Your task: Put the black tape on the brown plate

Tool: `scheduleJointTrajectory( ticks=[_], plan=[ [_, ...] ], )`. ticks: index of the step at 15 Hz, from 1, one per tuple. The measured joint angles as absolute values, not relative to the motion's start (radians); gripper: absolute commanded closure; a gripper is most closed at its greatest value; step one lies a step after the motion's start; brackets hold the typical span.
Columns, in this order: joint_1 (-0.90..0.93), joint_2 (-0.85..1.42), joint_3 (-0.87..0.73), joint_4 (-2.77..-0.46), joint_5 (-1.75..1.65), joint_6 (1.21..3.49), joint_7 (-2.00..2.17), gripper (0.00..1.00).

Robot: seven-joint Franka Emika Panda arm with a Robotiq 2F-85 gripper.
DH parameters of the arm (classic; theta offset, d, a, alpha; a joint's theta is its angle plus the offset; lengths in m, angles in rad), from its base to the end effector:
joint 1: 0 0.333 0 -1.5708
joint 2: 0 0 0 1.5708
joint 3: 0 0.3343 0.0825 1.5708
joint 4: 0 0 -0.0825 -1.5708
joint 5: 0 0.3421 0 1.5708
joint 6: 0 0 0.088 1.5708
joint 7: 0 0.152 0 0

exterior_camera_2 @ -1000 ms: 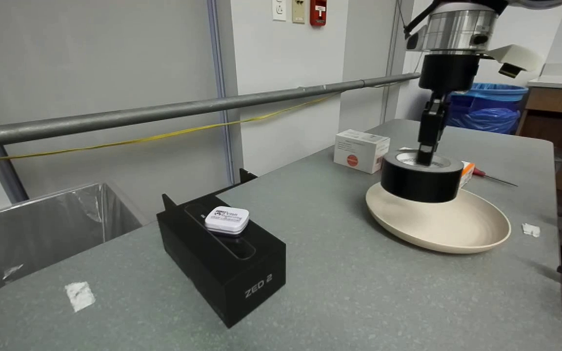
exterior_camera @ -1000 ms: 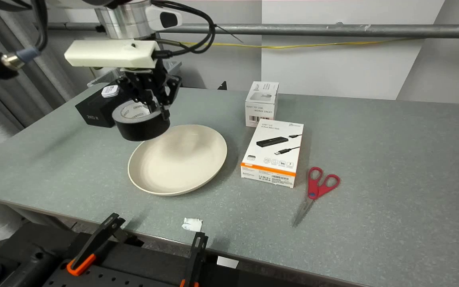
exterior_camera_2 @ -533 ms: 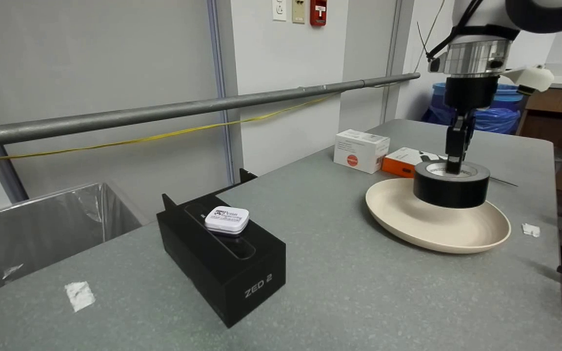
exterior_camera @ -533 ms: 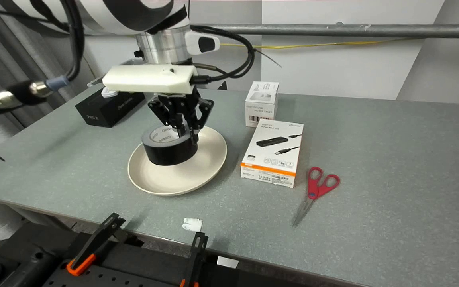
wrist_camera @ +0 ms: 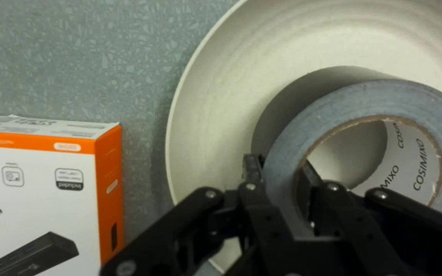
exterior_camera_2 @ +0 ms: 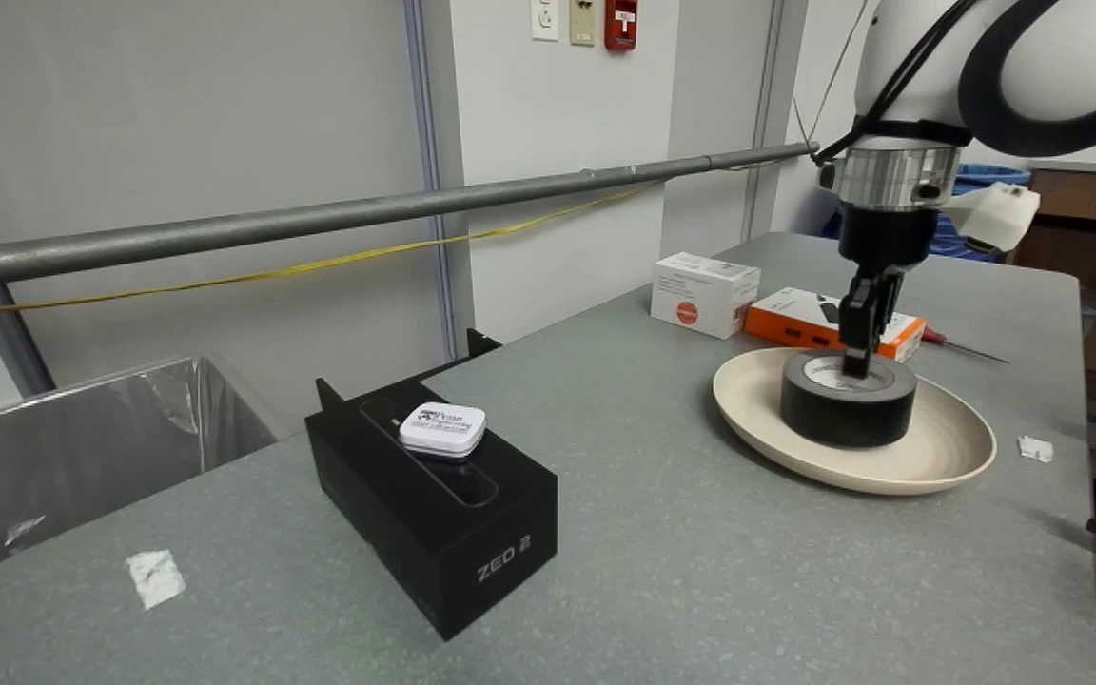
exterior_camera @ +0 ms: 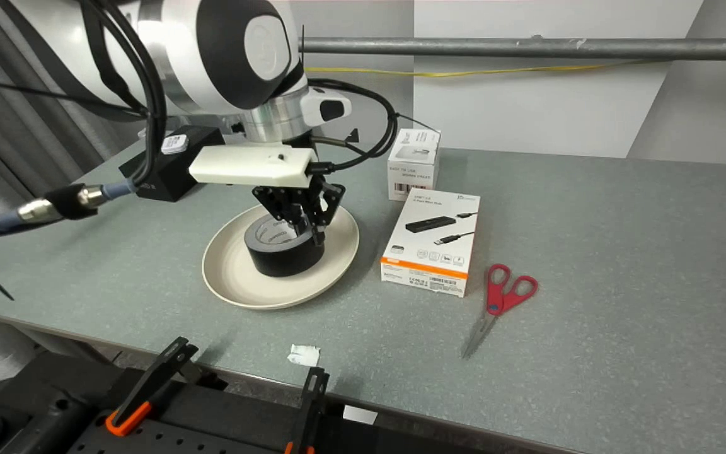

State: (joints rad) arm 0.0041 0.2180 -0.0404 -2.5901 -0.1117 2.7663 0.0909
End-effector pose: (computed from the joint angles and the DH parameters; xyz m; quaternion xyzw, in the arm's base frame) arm 0.4240 -0.0133 0.1898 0.9994 -0.0108 -0.0203 0.0243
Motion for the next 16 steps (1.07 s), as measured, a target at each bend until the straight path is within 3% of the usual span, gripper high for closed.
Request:
scheduleJointTrajectory(
  ticks=[2, 7, 16],
  plan=[
    [0.021, 0.241, -0.047, -2.58, -0.121, 2.788, 0.123, 0.42],
    [0.04, 0.24, -0.046, -2.557, -0.121, 2.788, 0.136, 0.04],
    [0.04, 0.214, -0.028, -2.545, -0.066, 2.783, 0.128, 0.0]
  ],
)
